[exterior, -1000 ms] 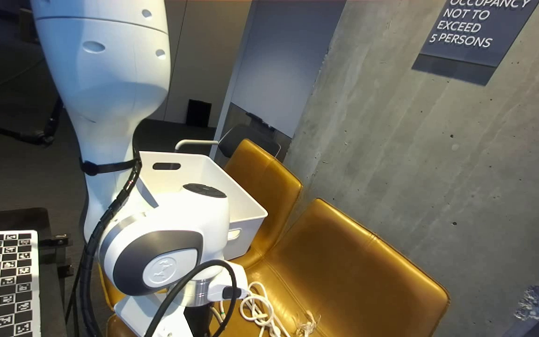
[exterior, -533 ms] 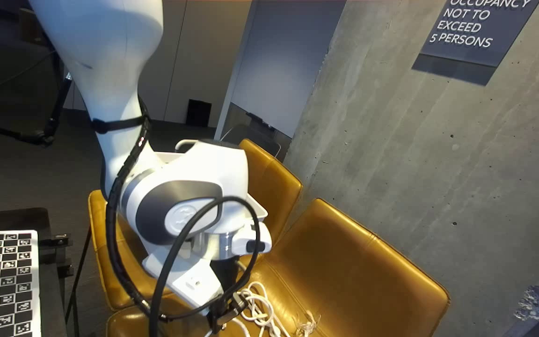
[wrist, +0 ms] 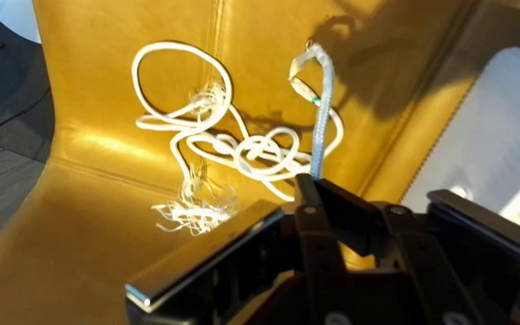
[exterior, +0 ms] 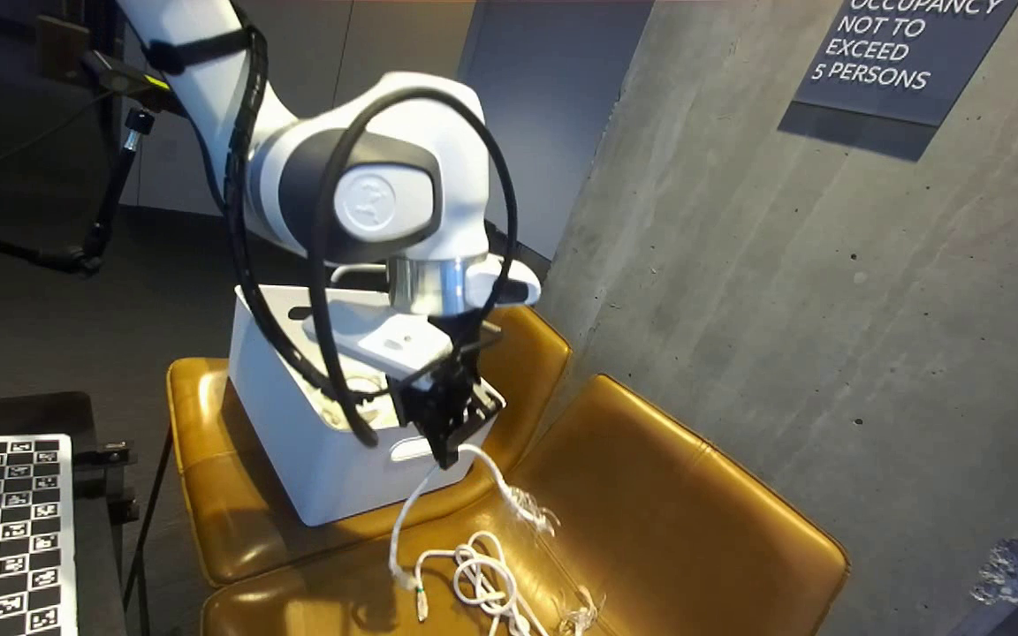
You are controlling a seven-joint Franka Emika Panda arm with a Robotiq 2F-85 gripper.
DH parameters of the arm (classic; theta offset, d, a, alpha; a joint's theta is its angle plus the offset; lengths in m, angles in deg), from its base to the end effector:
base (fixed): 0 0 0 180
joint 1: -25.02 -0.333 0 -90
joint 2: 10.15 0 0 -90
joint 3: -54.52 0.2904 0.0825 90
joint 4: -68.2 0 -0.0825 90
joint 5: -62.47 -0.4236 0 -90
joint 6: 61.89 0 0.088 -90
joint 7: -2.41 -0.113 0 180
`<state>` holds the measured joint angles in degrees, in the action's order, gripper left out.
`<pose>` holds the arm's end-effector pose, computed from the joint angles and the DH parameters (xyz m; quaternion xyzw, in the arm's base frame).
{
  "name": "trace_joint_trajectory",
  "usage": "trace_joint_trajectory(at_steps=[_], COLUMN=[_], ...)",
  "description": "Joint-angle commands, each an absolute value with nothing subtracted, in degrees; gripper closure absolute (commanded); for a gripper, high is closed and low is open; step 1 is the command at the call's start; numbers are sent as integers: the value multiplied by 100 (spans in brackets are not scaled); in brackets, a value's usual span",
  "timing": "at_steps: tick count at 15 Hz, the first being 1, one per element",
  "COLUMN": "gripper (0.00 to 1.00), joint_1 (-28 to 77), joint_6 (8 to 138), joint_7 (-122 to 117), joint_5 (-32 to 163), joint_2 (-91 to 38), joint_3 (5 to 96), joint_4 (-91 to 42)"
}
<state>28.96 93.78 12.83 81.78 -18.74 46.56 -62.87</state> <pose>0.5662 -0.1087 0.2534 0.9768 0.1312 0.1147 0.1243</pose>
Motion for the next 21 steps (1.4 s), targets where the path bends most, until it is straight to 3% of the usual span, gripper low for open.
trace_joint_trajectory(at_steps=[1, 8, 13, 14, 15, 21], gripper=[99, 99, 99, 87, 68, 27], joint_1=[2683, 2070, 1918, 1930, 1948, 2161], joint_6=[8672, 7411, 7330, 7305, 7301, 7363], joint_7=[1343, 840, 527, 501, 541, 669], joint_5=[7579, 7165, 7201, 7148, 7071, 6671], joint_2=[-1035, -842, -1110, -1183, -1249, -1306], joint_3=[5125, 5846, 6036, 6023, 6001, 5828], joint_4=[-6156, -4546, -4424, -4432, -4441, -4635])
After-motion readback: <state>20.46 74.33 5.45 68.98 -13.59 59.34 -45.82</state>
